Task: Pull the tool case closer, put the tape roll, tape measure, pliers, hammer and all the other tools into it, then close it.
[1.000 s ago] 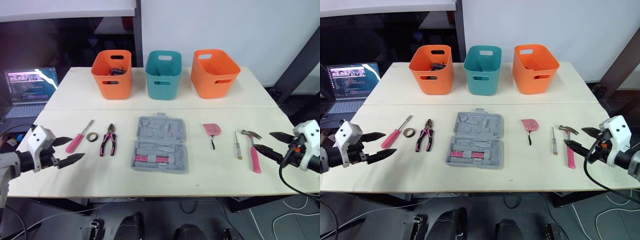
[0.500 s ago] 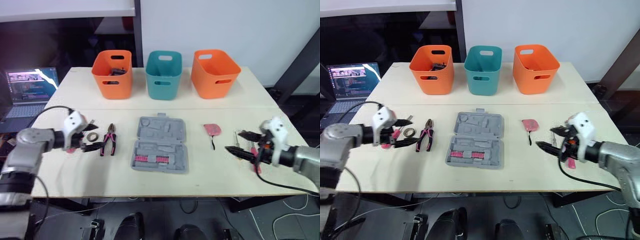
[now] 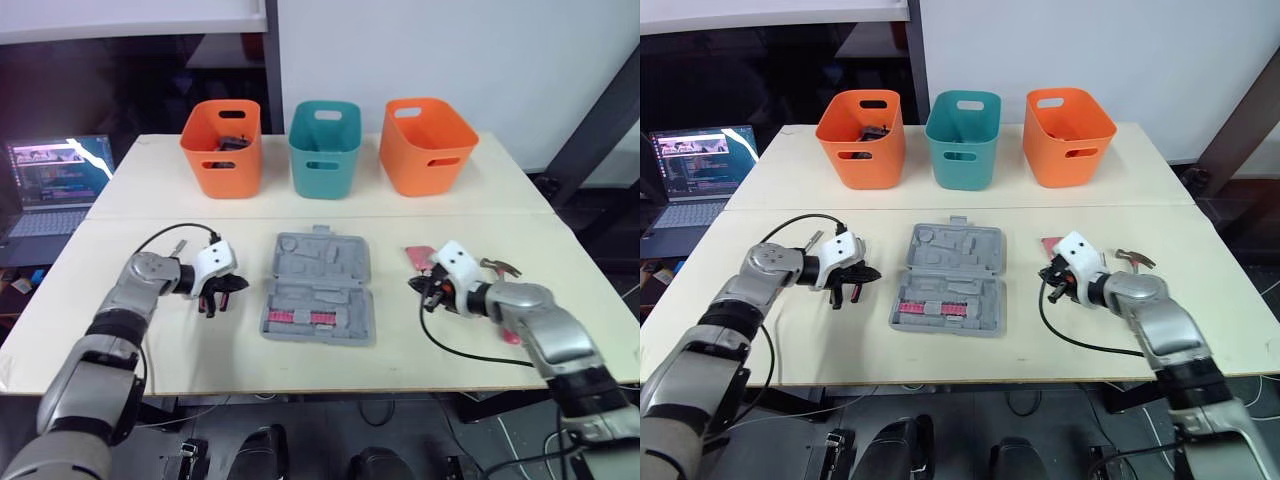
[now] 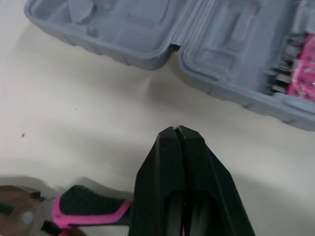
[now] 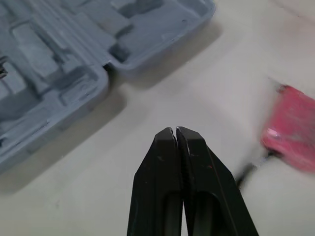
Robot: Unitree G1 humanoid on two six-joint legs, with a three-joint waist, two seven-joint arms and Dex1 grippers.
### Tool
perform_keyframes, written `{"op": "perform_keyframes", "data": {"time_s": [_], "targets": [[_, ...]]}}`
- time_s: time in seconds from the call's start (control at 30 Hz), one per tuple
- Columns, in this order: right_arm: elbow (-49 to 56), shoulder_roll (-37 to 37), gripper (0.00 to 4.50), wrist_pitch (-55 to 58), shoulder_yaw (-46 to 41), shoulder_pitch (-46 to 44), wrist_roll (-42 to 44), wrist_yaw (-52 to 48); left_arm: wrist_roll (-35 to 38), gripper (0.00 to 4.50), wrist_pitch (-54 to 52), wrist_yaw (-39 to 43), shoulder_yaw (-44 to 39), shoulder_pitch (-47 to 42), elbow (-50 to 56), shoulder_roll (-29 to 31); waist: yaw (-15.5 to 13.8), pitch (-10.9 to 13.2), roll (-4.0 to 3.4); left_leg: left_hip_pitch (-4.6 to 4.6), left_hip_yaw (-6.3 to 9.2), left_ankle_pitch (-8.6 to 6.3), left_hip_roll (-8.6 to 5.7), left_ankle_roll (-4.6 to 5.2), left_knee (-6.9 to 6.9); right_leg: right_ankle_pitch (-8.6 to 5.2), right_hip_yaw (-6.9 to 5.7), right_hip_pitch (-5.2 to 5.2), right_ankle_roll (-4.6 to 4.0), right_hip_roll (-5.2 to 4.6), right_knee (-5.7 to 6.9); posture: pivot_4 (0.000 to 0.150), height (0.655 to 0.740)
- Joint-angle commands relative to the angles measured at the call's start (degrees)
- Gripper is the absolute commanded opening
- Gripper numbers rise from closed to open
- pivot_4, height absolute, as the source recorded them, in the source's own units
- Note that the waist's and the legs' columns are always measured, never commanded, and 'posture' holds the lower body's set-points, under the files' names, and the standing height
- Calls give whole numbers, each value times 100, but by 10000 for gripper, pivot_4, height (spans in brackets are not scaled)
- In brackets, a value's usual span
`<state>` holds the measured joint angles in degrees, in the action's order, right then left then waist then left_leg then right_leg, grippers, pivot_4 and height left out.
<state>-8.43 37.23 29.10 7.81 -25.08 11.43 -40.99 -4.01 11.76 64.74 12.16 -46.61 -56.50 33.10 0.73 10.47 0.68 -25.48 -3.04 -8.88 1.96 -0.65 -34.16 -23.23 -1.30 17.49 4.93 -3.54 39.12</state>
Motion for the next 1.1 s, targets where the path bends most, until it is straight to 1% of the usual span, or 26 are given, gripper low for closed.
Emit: {"op": "perform_keyframes", "data": {"time_s": [0.03, 0.33, 0.57, 0.7, 1.1], "targets": [[-523, -222, 525, -484, 48, -316, -220, -48, -90, 0, 116, -210, -61, -232, -153, -144, -8, 1, 1, -3, 0, 0, -1, 0, 0, 0, 0, 1, 0, 0, 0, 1500, 7400], [-2453, -867, 525, -1690, 319, -1073, -800, -193, -359, 0, 250, -708, -37, -384, -629, -506, 26, 1, 1, 1, 0, 3, 1, -4, 0, 0, -2, 2, 0, 2, 7, 1500, 7400], [-3151, -1170, 525, -2247, 332, -1392, -973, -455, -394, 0, 300, -768, -71, -333, -685, -704, 25, 1, 1, 1, 0, 11, 0, -17, -2, 0, -2, 1, 0, 2, 8, 1500, 7400], [-3270, -1264, 525, -2378, 358, -1465, -1025, -665, -340, 0, 304, -769, -124, -294, -688, -784, 18, 1, 1, 1, 0, 15, 0, -25, -1, 0, -2, 1, 0, 2, 9, 1500, 7400], [-2697, -1027, 525, -2230, 317, -1227, -1065, -1152, -186, 0, 219, -232, -271, -174, -510, -857, 15, 1, 1, 1, 0, 15, -1, -26, 0, 0, -3, 1, 0, 1, 9, 1500, 7400]]}}
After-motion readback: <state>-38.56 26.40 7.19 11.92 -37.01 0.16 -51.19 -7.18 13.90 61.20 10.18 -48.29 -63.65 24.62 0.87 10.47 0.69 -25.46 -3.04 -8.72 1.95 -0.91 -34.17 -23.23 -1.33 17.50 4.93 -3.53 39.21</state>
